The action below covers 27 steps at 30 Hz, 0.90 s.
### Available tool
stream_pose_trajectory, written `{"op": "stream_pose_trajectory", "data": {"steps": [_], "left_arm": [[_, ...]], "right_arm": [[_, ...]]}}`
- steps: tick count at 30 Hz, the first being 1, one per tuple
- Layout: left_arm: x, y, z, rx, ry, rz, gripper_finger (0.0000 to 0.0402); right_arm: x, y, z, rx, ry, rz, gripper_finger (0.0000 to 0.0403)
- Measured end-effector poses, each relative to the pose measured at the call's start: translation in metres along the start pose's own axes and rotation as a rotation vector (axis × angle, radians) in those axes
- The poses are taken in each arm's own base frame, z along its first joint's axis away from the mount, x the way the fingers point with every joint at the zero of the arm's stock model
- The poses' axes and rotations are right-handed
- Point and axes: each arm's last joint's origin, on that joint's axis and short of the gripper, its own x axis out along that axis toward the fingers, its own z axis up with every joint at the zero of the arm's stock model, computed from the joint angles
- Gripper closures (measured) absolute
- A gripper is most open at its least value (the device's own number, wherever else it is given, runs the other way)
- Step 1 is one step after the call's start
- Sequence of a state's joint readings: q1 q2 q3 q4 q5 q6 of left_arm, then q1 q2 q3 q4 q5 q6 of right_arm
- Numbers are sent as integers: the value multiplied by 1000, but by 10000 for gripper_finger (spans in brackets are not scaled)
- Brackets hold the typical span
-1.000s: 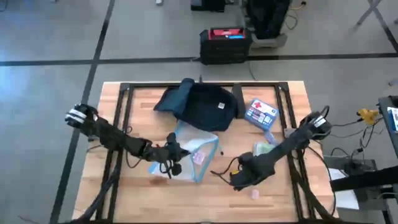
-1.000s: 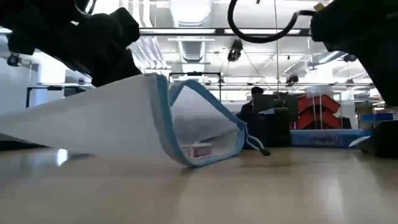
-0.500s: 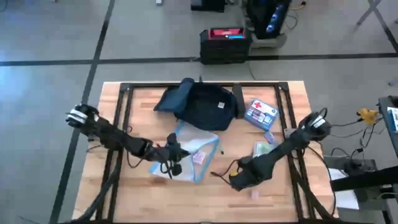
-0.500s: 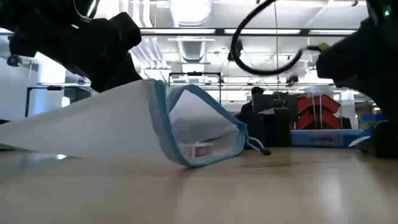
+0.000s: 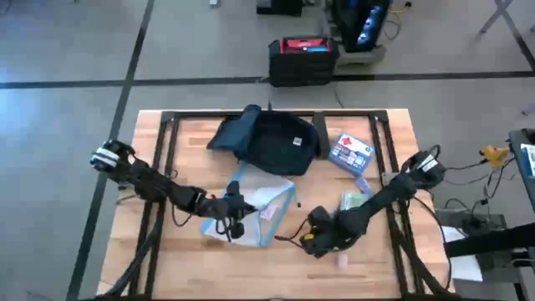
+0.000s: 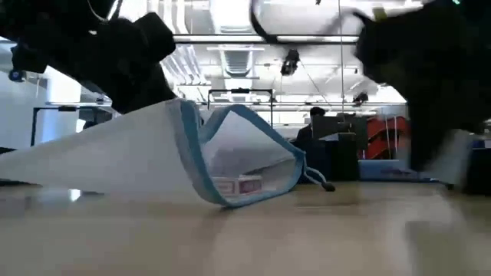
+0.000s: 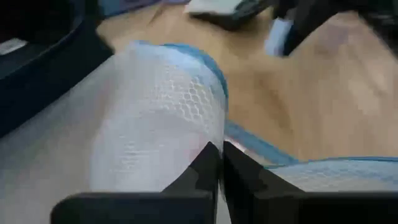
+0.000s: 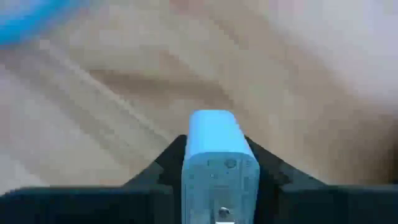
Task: Unpack backpack
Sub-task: Put the blue charger adapter into the zip bag, then put the pink charger adapter into the zip bag
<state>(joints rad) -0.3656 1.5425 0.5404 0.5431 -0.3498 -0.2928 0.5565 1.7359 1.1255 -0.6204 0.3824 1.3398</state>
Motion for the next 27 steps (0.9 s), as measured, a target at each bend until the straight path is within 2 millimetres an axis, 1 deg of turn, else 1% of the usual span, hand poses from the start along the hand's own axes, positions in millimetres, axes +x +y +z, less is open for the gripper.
{"op": "stream_pose_trajectory", "data": {"steps": [3, 5, 7, 9, 13, 14, 16, 18, 20, 24, 27], "left_arm": [[0, -3, 6, 21, -52, -64, 402], [0, -4, 7, 38, -62, -87, 402], [1, -5, 6, 47, -63, -99, 402], [2, -5, 5, 48, -61, -98, 402], [2, -5, 5, 48, -62, -98, 402], [2, -5, 5, 48, -62, -98, 402], [2, -5, 5, 54, -62, -98, 402], [2, -5, 5, 59, -62, -98, 402], [2, -5, 5, 60, -59, -97, 402], [2, -4, 2, 63, -42, -93, 402], [1, -3, 0, 60, -33, -91, 402]], "right_arm": [[2, 11, 13, -99, -171, 87, 314], [6, 14, 23, -132, -227, 111, 314], [14, 13, 33, -152, -272, 98, 314], [26, 10, 40, -177, -303, 51, 314], [54, 7, 51, -222, -306, -3, 312], [60, 8, 53, -229, -313, -2, 303], [70, 9, 56, -242, -334, -6, 269], [78, 10, 61, -258, -375, -18, 223], [81, 13, 66, -266, -406, -25, 177], [73, 22, 74, -320, -431, -18, 106], [57, 30, 71, -378, -420, -4, 73]]}}
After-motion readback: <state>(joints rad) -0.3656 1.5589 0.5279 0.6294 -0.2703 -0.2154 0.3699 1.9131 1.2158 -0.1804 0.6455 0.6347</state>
